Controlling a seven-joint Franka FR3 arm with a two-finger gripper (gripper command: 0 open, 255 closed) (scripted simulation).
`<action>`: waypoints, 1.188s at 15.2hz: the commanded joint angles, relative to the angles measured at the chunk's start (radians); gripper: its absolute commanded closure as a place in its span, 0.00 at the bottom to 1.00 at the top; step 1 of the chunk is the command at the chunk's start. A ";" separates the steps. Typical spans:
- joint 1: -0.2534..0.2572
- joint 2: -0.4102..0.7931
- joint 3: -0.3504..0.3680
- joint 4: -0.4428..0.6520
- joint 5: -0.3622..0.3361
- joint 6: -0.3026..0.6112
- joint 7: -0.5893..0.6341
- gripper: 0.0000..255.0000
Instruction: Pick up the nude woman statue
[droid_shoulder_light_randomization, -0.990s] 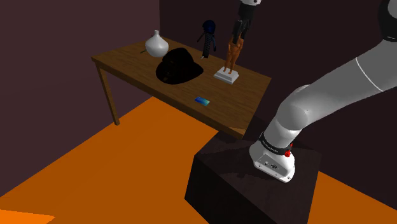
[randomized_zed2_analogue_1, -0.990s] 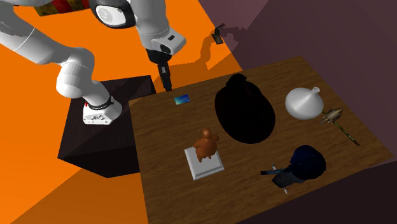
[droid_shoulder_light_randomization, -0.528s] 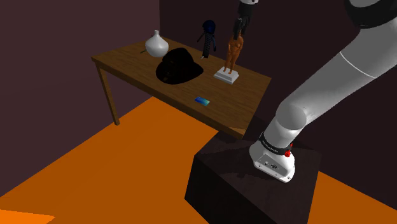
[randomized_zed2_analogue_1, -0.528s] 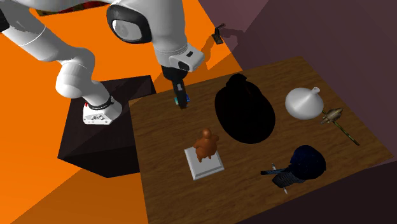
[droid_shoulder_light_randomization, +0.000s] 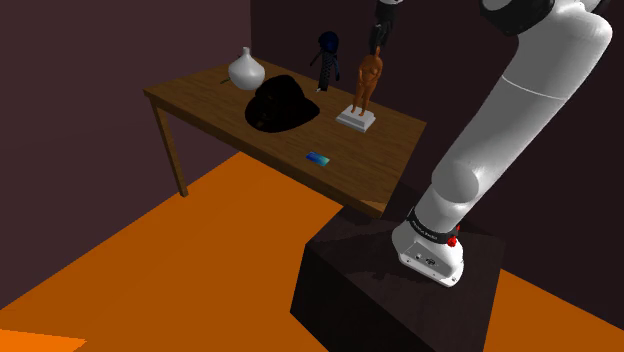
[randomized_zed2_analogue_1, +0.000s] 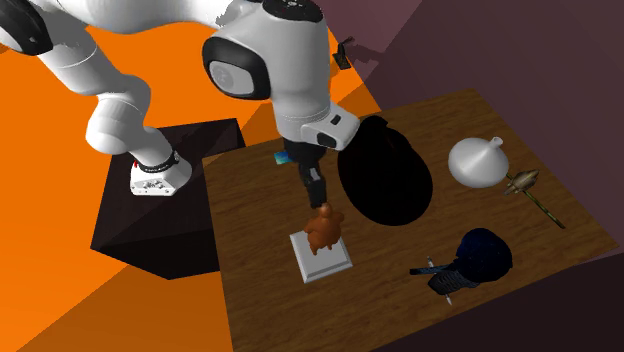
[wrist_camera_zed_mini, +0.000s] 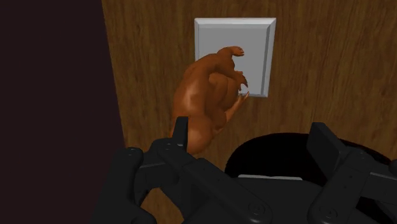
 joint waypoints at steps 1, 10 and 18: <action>-0.017 0.071 -0.016 0.078 0.021 0.002 -0.041 0.00; -0.040 0.146 -0.025 0.071 0.042 0.093 -0.067 0.00; -0.040 0.148 -0.026 0.065 0.042 0.101 -0.067 1.00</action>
